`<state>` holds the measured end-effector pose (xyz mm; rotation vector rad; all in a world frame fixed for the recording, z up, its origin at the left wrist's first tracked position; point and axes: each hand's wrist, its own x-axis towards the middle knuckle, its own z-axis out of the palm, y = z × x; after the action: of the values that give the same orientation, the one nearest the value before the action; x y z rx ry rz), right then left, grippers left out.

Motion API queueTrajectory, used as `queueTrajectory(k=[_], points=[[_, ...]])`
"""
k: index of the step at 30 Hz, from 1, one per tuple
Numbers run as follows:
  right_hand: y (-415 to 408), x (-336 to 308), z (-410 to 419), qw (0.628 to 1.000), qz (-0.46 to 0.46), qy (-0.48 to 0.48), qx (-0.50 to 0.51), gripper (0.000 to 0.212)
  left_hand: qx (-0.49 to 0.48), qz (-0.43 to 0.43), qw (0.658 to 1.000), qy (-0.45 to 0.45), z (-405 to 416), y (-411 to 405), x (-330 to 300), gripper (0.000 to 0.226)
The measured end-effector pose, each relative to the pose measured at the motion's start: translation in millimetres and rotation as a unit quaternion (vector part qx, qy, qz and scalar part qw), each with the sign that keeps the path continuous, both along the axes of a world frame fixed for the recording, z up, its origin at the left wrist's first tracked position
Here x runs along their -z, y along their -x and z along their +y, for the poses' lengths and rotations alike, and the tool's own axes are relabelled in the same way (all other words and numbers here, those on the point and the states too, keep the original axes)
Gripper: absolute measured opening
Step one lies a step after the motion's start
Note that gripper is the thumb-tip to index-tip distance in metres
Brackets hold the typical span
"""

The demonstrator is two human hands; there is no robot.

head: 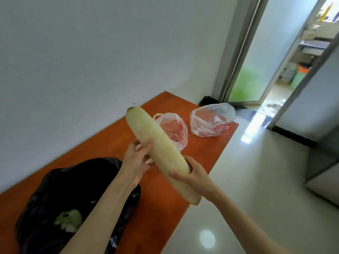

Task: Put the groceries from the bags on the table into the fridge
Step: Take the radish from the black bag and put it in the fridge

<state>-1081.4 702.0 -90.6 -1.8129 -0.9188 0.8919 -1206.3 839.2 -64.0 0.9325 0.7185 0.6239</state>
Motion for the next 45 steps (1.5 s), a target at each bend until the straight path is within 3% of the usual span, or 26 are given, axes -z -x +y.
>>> queueTrajectory(k=[4, 8, 14, 19, 22, 26, 32, 36, 45], points=[[-45, -11, -87, 0.993, 0.016, -0.016, 0.112, 0.060, 0.096, -0.024, 0.994, -0.035, -74, -76, -8, 0.055], [-96, -23, -187, 0.981, 0.002, -0.024, 0.194, 0.056, 0.187, -0.040, 0.981, -0.041, -161, -150, -13, 0.061], [-171, -37, -336, 0.956, -0.025, -0.030, 0.290, 0.054, 0.272, -0.044, 0.960, -0.046, -295, -256, -20, 0.063], [-224, -45, -438, 0.925, -0.040, -0.043, 0.374, 0.061, 0.348, -0.059, 0.933, -0.064, -393, -336, -36, 0.051], [-253, -49, -490, 0.906, -0.039, -0.062, 0.418, 0.052, 0.386, -0.067, 0.917, -0.081, -447, -385, -42, 0.051], [-300, -49, -551, 0.879, -0.039, -0.080, 0.469, 0.034, 0.431, -0.084, 0.894, -0.085, -512, -454, -42, 0.059], [-408, -56, -619, 0.836, -0.072, -0.072, 0.539, 0.050, 0.463, -0.100, 0.878, -0.063, -597, -578, -46, 0.057], [-486, -73, -661, 0.818, -0.058, -0.086, 0.565, 0.047, 0.487, -0.105, 0.866, -0.052, -644, -665, -61, 0.052], [-642, -97, -736, 0.776, -0.011, -0.162, 0.609, 0.043, 0.578, -0.167, 0.790, -0.118, -730, -826, -89, 0.069]])
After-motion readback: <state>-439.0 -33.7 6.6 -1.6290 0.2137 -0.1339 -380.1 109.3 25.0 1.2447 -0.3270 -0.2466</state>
